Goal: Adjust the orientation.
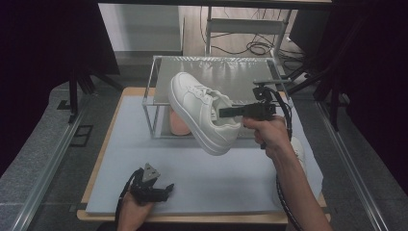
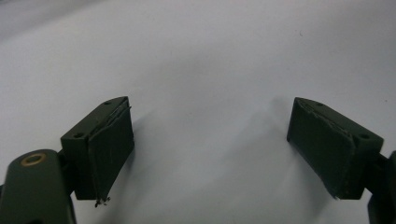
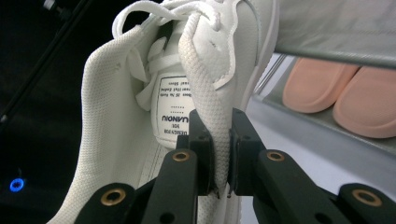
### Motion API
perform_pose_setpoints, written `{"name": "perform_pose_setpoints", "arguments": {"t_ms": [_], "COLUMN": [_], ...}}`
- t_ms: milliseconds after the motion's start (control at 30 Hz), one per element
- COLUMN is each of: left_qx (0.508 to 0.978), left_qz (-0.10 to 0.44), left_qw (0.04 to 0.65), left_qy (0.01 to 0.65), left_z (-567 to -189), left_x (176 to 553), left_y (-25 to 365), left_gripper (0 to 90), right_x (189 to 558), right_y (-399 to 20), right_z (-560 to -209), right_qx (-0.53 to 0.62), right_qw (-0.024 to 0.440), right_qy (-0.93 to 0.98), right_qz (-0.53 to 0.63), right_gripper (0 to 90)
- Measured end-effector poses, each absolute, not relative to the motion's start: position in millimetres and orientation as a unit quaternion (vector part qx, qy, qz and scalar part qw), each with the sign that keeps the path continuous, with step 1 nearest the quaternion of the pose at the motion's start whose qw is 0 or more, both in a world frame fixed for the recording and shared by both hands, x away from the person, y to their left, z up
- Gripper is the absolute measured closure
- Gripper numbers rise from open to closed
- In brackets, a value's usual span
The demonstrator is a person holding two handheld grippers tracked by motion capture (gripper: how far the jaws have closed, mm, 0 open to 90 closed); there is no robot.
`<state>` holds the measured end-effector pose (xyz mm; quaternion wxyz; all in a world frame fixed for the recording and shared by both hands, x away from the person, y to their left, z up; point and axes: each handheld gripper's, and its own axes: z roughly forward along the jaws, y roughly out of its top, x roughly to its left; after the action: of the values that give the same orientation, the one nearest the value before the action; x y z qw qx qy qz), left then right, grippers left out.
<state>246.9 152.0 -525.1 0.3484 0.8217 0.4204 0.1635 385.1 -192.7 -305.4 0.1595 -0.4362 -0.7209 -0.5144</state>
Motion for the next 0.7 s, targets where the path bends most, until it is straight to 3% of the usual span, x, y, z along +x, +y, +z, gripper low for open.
{"name": "perform_pose_setpoints", "arguments": {"t_ms": [700], "left_qx": [0.817], "left_qz": [0.166], "left_qw": [0.351], "left_qy": [0.426], "left_z": [-525.7], "left_x": [245.7], "left_y": [151.7], "left_gripper": [14.9], "right_x": [424.1], "right_y": [-189.5], "right_z": [-311.4], "right_qx": [-0.527], "right_qw": [0.118], "right_qy": [-0.639], "right_qz": [-0.548], "right_gripper": [82.4]}}
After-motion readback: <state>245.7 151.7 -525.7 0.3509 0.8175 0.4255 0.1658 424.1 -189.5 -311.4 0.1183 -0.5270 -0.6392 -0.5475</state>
